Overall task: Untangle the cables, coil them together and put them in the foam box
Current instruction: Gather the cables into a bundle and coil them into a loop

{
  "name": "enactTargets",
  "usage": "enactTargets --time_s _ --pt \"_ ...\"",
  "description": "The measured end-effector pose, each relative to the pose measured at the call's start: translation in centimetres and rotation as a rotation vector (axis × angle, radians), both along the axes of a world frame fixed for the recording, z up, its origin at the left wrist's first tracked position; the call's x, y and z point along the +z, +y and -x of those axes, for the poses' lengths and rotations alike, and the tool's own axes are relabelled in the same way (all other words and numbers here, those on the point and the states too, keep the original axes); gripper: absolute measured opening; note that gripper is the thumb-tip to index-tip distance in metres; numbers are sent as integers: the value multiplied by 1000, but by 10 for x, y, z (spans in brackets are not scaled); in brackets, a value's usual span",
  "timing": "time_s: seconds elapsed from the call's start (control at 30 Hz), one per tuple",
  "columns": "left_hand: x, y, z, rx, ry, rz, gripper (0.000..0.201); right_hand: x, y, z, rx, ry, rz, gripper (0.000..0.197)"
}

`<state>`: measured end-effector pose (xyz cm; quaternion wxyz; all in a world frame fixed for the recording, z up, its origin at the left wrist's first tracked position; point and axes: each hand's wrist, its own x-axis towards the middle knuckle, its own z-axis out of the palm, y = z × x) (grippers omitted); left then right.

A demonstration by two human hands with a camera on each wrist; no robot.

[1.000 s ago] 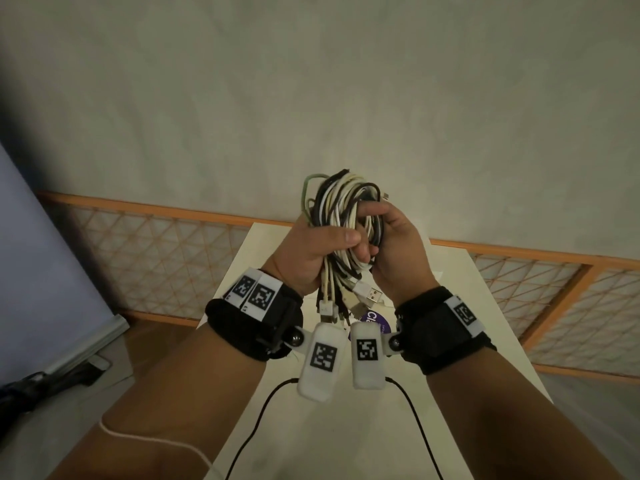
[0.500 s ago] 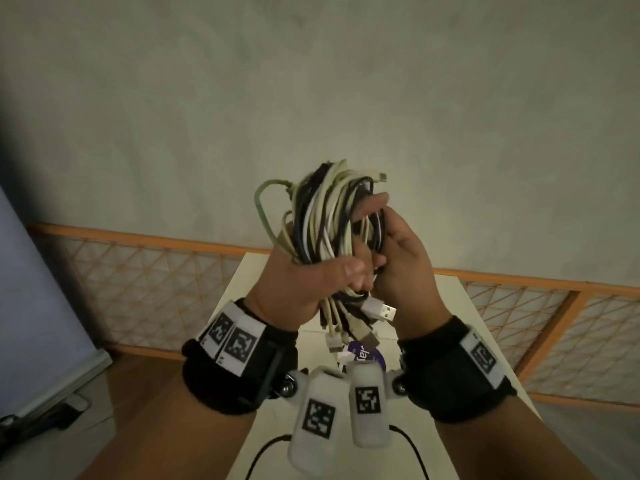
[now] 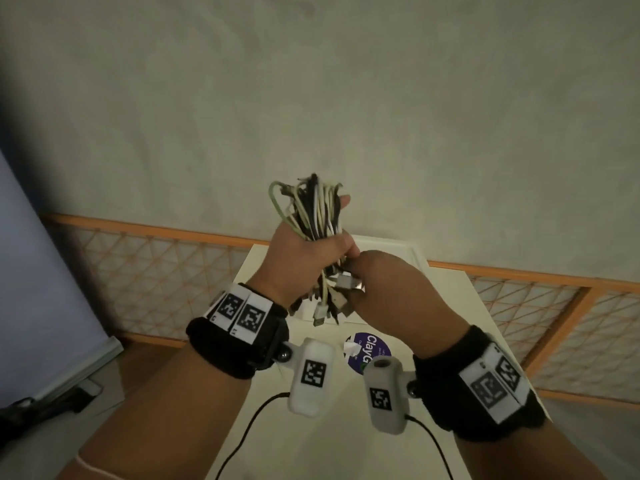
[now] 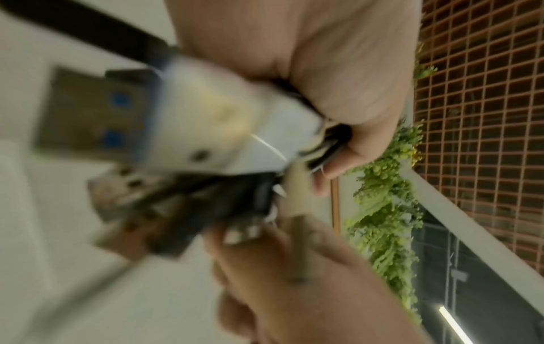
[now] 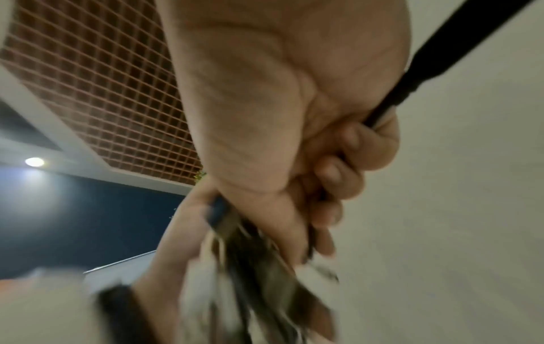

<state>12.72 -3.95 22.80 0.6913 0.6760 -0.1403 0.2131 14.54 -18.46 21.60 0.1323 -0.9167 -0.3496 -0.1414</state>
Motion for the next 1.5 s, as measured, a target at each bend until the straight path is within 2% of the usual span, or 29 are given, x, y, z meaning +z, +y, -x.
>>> enactTargets --time_s 0.07,0.13,0.17,0.23,0.3,0.33,0.37,0.43,0.47,0.5,0.53,0.63,0.7,0.8,0.87,0.97,1.03,1.1,1.17,1.23,1.37,1.5 --pt "-8 -2 3 21 17 -101 36 -2 -3 0 -24 -64 137 16" --pt "-15 -2 -1 99 -7 -164 45 -6 -1 1 8 -140 108 10" --pt "-17 -2 -4 147 -18 -201 39 -8 0 2 30 -198 71 9" --pt "-23 0 -10 224 -10 -273 21 -2 6 7 12 -90 152 18" --pt "-28 1 -15 198 43 -273 42 3 6 7 12 0 210 23" --pt "-32 1 -16 181 78 -259 53 8 7 10 73 -22 222 20" --pt "-34 1 -13 136 109 -213 54 14 7 15 179 -124 184 14" --pt "-41 2 -9 -2 130 -127 48 13 -1 15 376 -336 -4 15" --pt "-48 4 -9 -83 119 -107 45 15 -6 13 433 -356 -59 14" --pt "-51 3 -4 -173 103 -83 33 19 -9 12 473 -362 -96 14" --pt "-55 4 -2 -271 97 -72 12 25 -10 11 515 -346 -117 14" --pt "-51 2 5 -418 167 -174 24 37 -11 6 614 -407 -126 11" --pt "-46 3 11 -449 211 -225 27 38 -9 6 614 -435 -95 8" --pt "-36 6 21 -443 230 -312 18 37 -6 7 599 -368 -92 5" --pt "-31 7 25 -468 237 -401 18 36 -5 6 615 -280 3 11" --pt "-25 10 29 -541 255 -448 52 34 -10 2 651 -148 78 39" --pt "-20 11 33 -573 254 -428 47 33 -11 -3 718 -74 -54 44" --pt "-17 9 36 -562 258 -396 35 27 -9 -4 764 -35 -266 39" --pt "-13 5 39 -540 254 -417 29 19 -6 -2 723 36 -512 32" --pt "-13 2 40 -542 254 -443 25 12 -3 1 610 107 -705 33" --pt "-15 2 40 -524 260 -442 14 5 -1 -2 515 183 -705 38" --pt "-18 4 39 -610 285 -377 6 3 0 2 456 198 -708 46"
